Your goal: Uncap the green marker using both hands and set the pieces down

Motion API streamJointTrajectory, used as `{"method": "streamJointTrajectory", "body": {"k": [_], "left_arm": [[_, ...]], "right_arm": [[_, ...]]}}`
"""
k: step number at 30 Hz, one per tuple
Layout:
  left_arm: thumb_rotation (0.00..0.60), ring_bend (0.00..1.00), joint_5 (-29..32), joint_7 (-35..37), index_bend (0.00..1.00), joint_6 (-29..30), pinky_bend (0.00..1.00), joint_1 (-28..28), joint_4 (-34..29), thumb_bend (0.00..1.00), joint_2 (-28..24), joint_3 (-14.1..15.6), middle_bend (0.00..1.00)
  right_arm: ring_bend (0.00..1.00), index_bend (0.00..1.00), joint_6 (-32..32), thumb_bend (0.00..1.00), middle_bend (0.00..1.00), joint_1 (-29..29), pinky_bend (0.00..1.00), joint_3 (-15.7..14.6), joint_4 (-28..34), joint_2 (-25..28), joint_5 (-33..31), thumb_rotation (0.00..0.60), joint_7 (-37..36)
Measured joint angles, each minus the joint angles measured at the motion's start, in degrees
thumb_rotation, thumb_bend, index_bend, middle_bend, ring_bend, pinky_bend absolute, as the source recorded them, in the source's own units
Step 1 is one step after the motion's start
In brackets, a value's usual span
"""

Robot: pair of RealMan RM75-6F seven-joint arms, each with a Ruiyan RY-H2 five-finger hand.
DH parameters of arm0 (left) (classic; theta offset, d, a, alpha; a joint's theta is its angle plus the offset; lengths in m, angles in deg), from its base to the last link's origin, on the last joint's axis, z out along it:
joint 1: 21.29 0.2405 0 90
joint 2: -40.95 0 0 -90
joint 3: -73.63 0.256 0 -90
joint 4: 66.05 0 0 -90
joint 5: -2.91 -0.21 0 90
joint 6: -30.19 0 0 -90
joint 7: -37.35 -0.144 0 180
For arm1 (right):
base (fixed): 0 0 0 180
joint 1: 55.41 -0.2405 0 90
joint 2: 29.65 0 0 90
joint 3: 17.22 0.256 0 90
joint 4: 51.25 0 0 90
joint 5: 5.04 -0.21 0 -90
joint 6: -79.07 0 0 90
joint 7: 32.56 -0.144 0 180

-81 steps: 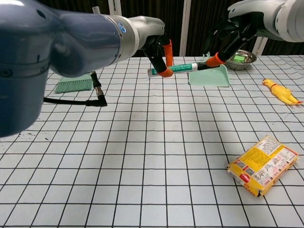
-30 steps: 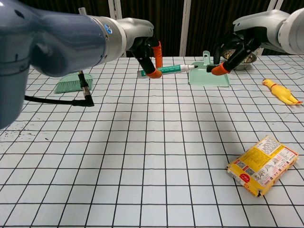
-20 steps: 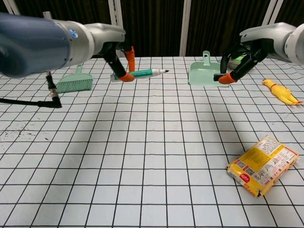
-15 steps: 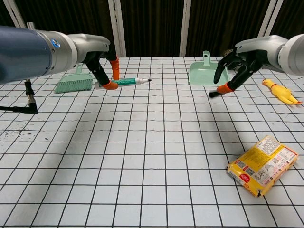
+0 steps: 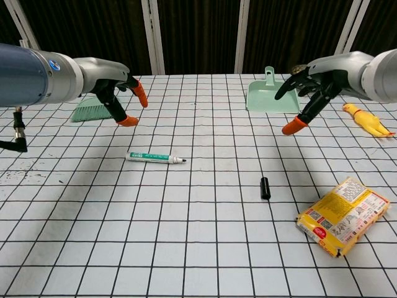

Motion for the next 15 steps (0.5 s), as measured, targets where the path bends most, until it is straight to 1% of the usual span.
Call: {"method": "streamJointTrajectory", "body": {"k": [2, 5, 7, 11, 13, 15], "left_arm": [[0.6, 0.0, -0.6, 1.0, 0.22, 0.0, 0.0, 0.6, -1.4, 0.53, -1.3, -0.1, 0.06], [0.6, 0.0, -1.7, 2.3, 0.26, 0.4, 0.0, 1.6, -4.2, 0.53, -3.7, -0.4, 0.06], [0.6, 0.0, -2.5, 3.0, 0.26, 1.1, 0.0, 2.4, -6.7, 0.53, -5.6, -0.6, 0.06], [0.6, 0.0, -4.2, 4.2, 0.25, 3.8, 0.0, 4.5, -14.4, 0.53, -11.4, -0.9, 0.04], [0.6, 0.0, -4.4, 4.5, 0.25, 5.0, 0.0, 5.6, -18.5, 0.53, -14.6, -0.9, 0.02], [0.6, 0.0, -4.0, 4.5, 0.25, 6.3, 0.0, 6.9, -23.4, 0.53, -19.1, -0.7, 0.02]], "right_arm": [[0.03, 0.24, -0.8, 0.13, 0.0, 0.5, 0.0, 0.2, 0.4, 0.4, 1.0, 0.6, -0.5], [0.03, 0.24, -2.8, 0.13, 0.0, 1.6, 0.0, 0.5, 1.5, 1.5, 3.3, 0.6, -1.2], [0.03, 0.24, -5.3, 0.13, 0.0, 2.7, 0.0, 0.4, 2.6, 2.8, 5.2, 0.6, -1.3], [0.03, 0.24, -9.9, 0.13, 0.0, 4.2, 0.0, -0.1, 3.8, 4.7, 7.4, 0.6, 0.0], [0.02, 0.24, -12.4, 0.13, 0.0, 5.0, 0.0, -0.9, 3.9, 5.5, 8.3, 0.6, 1.8], [0.02, 0.24, -13.8, 0.13, 0.0, 5.8, 0.0, -2.0, 3.8, 6.0, 9.1, 0.6, 3.9]]}}
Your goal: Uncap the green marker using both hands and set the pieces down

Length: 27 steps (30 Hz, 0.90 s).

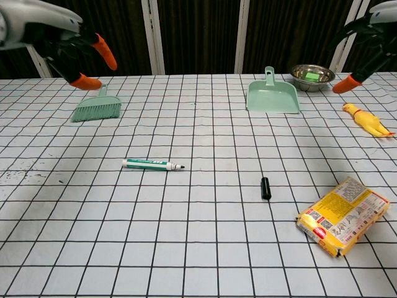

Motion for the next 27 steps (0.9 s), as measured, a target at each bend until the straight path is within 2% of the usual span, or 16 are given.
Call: {"method": "streamJointTrajectory", "body": {"k": [3, 6, 9, 11, 16, 19, 23, 27], "left_arm": [[0.6, 0.0, 0.4, 0.9, 0.25, 0.3, 0.0, 2.8, -6.2, 0.53, -8.2, 0.6, 0.01], [0.6, 0.0, -2.4, 4.0, 0.25, -2.2, 0.0, 6.9, -8.5, 0.51, -16.3, 1.4, 0.01], [0.6, 0.0, -9.7, 8.3, 0.24, -4.0, 0.0, 11.6, -9.0, 0.51, -20.9, 2.5, 0.01], [0.6, 0.0, -17.0, 11.3, 0.24, -3.7, 0.0, 15.4, -9.3, 0.51, -22.4, 3.6, 0.01], [0.6, 0.0, -35.8, 18.2, 0.23, 0.0, 0.0, 25.3, -9.0, 0.51, -24.2, 7.1, 0.01], [0.6, 0.0, -46.5, 24.8, 0.23, 3.1, 0.0, 32.3, -5.8, 0.51, -23.8, 10.2, 0.01], [0.6, 0.0, -51.9, 30.8, 0.23, 5.0, 0.0, 37.3, 1.3, 0.51, -22.0, 13.1, 0.01], [0.6, 0.0, -54.1, 33.9, 0.23, 5.8, 0.0, 39.1, 7.5, 0.51, -19.0, 15.1, 0.01]], "right_arm": [[0.02, 0.22, -0.2, 0.13, 0.0, 1.3, 0.0, -0.9, -0.2, 0.4, 1.3, 0.6, 0.4], [0.02, 0.2, -0.4, 0.13, 0.0, 3.3, 0.0, -1.0, -0.2, 1.2, 4.2, 0.6, -2.6], [0.02, 0.18, -1.0, 0.13, 0.0, 6.1, 0.0, -1.4, 0.9, 2.5, 8.6, 0.6, -6.3], [0.01, 0.18, -1.7, 0.13, 0.0, 8.0, 0.0, -1.9, 2.1, 3.7, 11.6, 0.6, -7.9], [0.01, 0.18, -3.9, 0.13, 0.0, 14.0, 0.0, -4.7, 5.9, 7.5, 20.2, 0.6, -11.6], [0.01, 0.18, -5.5, 0.13, 0.0, 17.8, 0.0, -7.1, 7.8, 9.7, 25.4, 0.6, -13.9], [0.01, 0.18, -7.7, 0.13, 0.0, 23.0, 0.0, -10.6, 9.4, 12.8, 33.1, 0.6, -18.1], [0.01, 0.18, -9.2, 0.13, 0.0, 28.1, 0.0, -14.5, 9.8, 16.1, 41.0, 0.6, -23.8]]}}
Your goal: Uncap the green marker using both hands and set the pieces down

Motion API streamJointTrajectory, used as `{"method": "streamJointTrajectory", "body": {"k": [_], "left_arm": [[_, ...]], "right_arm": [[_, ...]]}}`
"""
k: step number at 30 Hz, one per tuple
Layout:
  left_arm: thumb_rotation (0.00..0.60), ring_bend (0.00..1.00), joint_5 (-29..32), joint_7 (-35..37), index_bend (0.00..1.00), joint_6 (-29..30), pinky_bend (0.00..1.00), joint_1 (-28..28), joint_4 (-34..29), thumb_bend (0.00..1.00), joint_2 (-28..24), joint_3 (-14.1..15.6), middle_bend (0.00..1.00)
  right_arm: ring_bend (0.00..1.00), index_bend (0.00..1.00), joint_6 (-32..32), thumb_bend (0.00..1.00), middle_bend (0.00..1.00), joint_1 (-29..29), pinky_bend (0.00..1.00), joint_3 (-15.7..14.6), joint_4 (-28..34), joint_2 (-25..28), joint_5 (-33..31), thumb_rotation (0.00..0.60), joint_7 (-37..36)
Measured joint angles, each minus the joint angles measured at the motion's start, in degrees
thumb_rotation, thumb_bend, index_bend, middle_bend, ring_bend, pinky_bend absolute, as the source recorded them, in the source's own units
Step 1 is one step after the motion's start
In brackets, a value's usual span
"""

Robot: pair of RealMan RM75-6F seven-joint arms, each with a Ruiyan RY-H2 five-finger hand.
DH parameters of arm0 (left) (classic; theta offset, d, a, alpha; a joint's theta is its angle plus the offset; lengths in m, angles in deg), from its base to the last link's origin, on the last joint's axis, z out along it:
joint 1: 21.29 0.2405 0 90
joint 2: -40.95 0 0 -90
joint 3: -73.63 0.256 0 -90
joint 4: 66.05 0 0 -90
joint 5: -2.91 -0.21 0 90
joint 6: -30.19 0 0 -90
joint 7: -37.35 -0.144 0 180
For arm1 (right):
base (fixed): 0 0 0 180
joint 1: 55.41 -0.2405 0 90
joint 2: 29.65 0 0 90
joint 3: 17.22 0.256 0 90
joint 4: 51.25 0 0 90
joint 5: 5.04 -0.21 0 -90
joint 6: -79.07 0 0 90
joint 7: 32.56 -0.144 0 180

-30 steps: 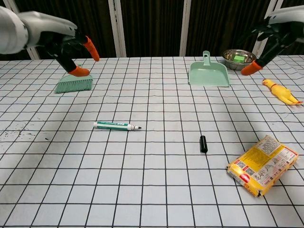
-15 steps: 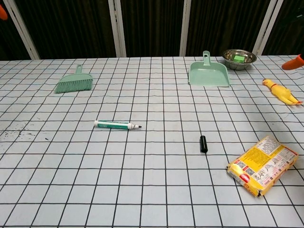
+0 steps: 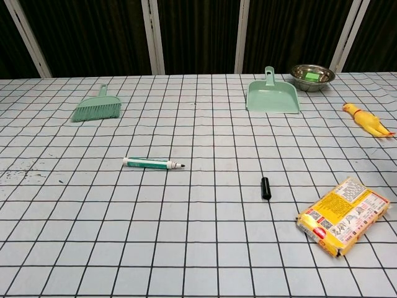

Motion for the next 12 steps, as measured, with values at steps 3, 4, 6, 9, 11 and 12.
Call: {"method": "streamJointTrajectory", "body": {"k": [3, 4, 6, 9, 11, 12], "left_arm": [[0.6, 0.0, -1.3, 1.1, 0.23, 0.5, 0.0, 1.1, 2.8, 0.51, 2.2, 1.0, 0.01], [0.6, 0.0, -1.8, 1.2, 0.23, 0.9, 0.0, 1.6, 3.2, 0.5, 2.7, 1.3, 0.01], [0.6, 0.0, -3.1, 1.4, 0.23, 2.3, 0.0, 2.7, 3.7, 0.5, 3.4, 1.9, 0.01], [0.6, 0.0, -5.2, 1.9, 0.23, 4.4, 0.0, 4.7, 4.0, 0.5, 4.1, 3.0, 0.01], [0.6, 0.0, -5.9, 1.9, 0.23, 5.5, 0.0, 6.0, 4.2, 0.5, 4.4, 3.8, 0.01], [0.6, 0.0, -6.2, 1.6, 0.23, 5.9, 0.0, 6.4, 4.4, 0.5, 4.5, 4.1, 0.01]], "right_arm": [[0.01, 0.18, -1.3, 0.13, 0.0, 3.2, 0.0, -2.1, -1.2, 1.9, 4.6, 0.6, -3.7], [0.01, 0.18, -1.9, 0.13, 0.0, 3.9, 0.0, -2.5, -2.1, 2.1, 5.6, 0.6, -4.4], [0.01, 0.18, -3.5, 0.13, 0.0, 5.7, 0.0, -3.3, -5.2, 2.3, 7.5, 0.6, -5.3], [0.01, 0.17, -6.0, 0.13, 0.0, 8.3, 0.0, -4.1, -10.9, 1.9, 10.3, 0.6, -5.8], [0.01, 0.16, -7.1, 0.13, 0.0, 9.6, 0.0, -4.4, -14.2, 1.4, 11.5, 0.6, -5.6], [0.01, 0.15, -7.6, 0.13, 0.0, 10.4, 0.0, -4.4, -16.1, 1.1, 12.0, 0.6, -5.2]]}}
